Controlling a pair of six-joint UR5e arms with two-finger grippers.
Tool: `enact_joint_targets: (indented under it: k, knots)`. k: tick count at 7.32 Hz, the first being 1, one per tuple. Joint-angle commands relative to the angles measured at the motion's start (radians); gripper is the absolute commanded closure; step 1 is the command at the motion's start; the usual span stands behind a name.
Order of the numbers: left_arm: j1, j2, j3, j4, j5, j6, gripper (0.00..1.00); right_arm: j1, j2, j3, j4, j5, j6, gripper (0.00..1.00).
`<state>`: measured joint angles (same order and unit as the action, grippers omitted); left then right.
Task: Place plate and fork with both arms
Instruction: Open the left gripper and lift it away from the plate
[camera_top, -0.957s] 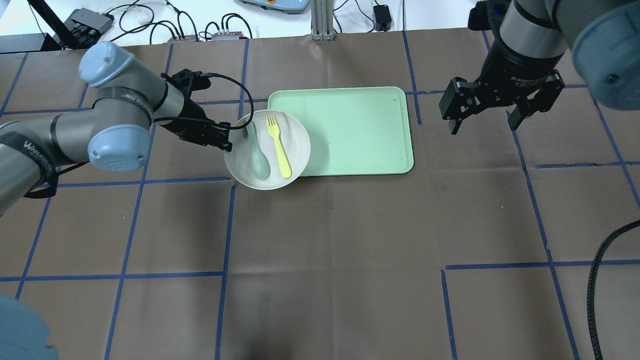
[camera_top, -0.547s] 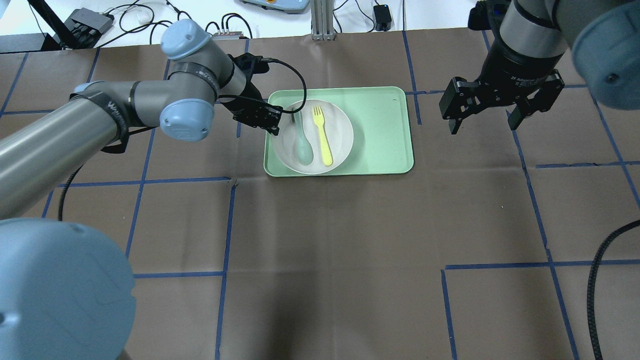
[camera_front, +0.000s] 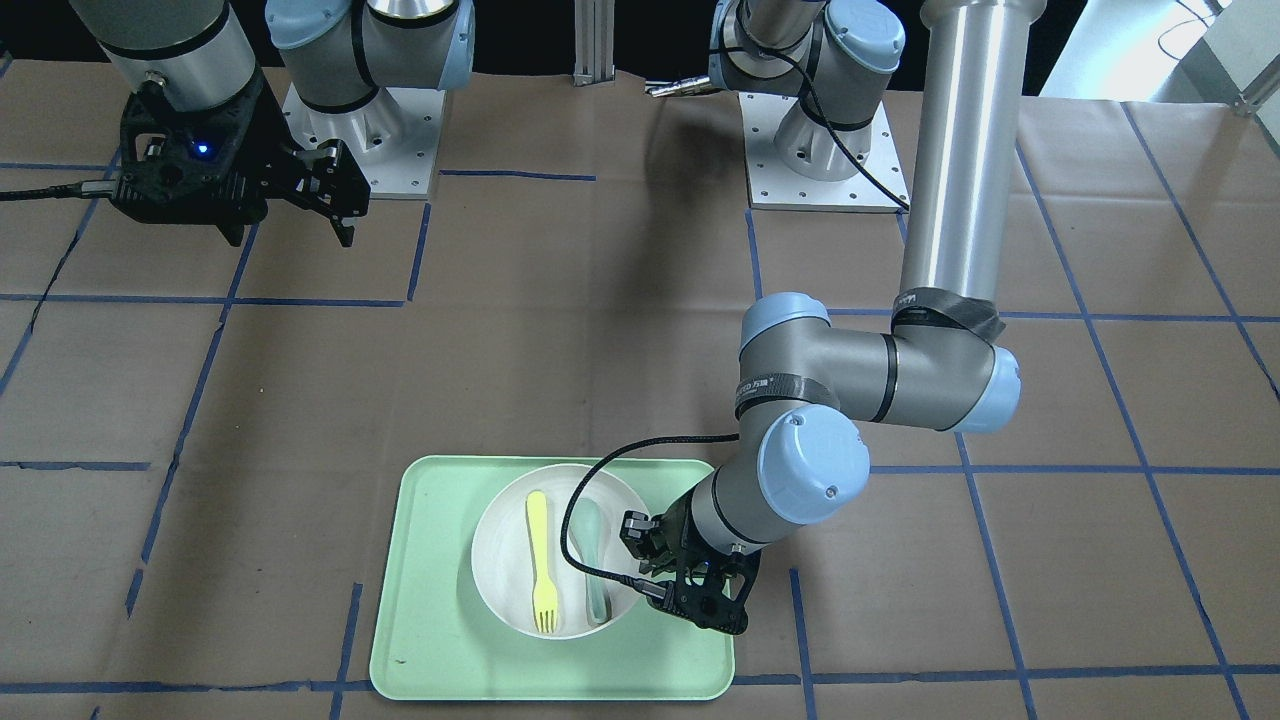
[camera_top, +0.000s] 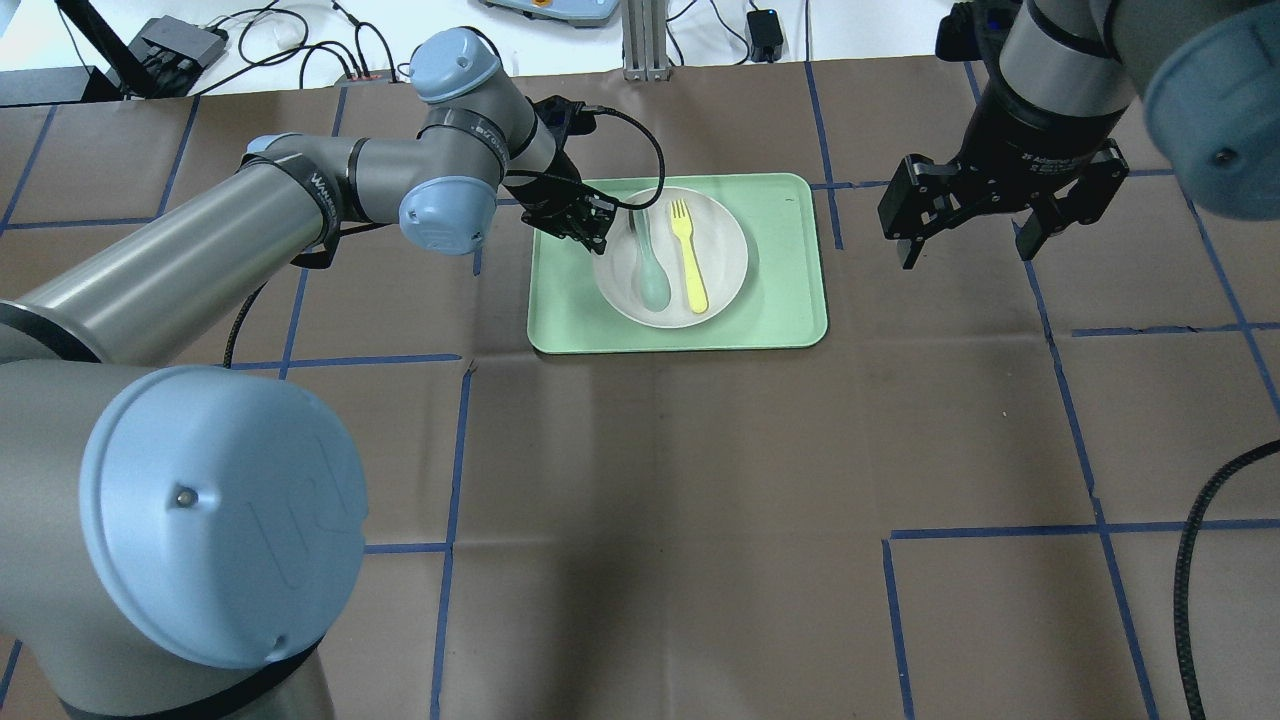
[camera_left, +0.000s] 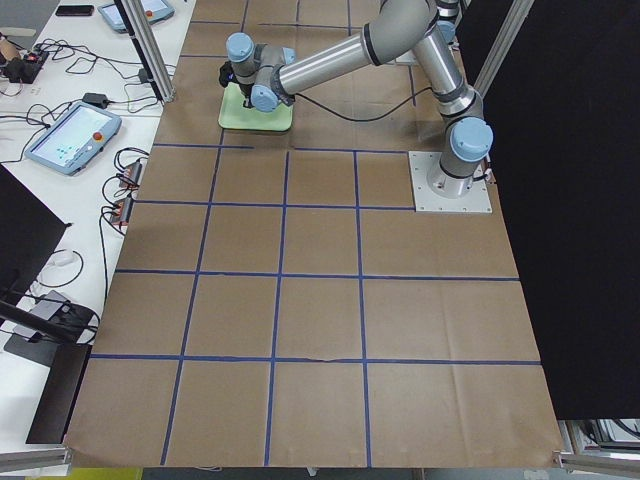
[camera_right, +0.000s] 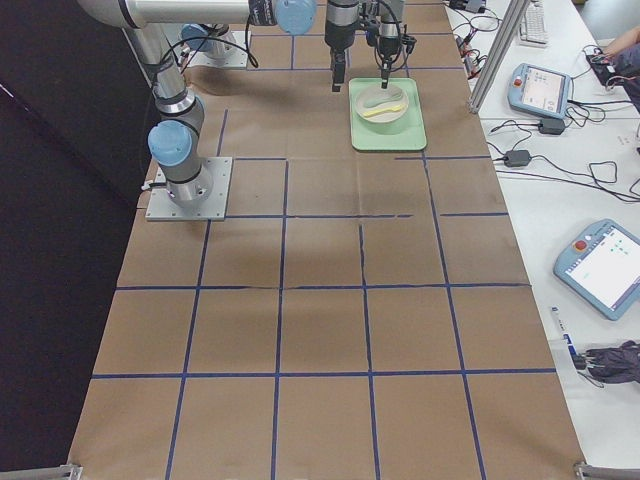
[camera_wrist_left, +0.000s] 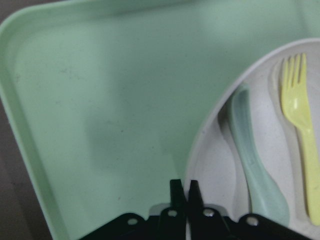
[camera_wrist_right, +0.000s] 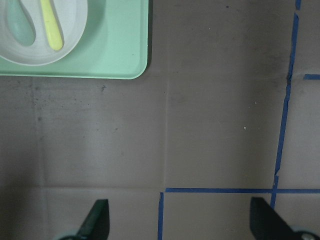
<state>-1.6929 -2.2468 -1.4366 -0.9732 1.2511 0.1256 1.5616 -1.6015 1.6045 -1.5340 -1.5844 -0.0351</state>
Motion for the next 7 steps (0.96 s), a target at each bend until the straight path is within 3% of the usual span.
enact_joint_targets:
  k: [1,2,3,4,6,7]
  knots:
    - [-0.001,-0.027,0.031,0.008,0.001,-0.006,0.94,0.000,0.000,0.000,0.000,0.000,0.000,0.00]
    - [-0.001,-0.027,0.033,0.005,0.004,-0.004,0.60,0.000,0.000,0.000,0.000,0.000,0.000,0.00]
    - [-0.001,-0.027,0.032,0.005,0.005,-0.006,0.13,0.000,0.000,0.000,0.000,0.000,0.000,0.00]
    - [-0.004,-0.002,0.028,-0.021,0.007,-0.036,0.00,0.000,0.000,0.000,0.000,0.000,0.000,0.00]
    - [-0.008,0.115,0.016,-0.143,0.057,-0.095,0.00,0.000,0.000,0.000,0.000,0.000,0.000,0.00]
    - [-0.010,0.215,0.013,-0.271,0.171,-0.095,0.00,0.000,0.000,0.000,0.000,0.000,0.000,0.00]
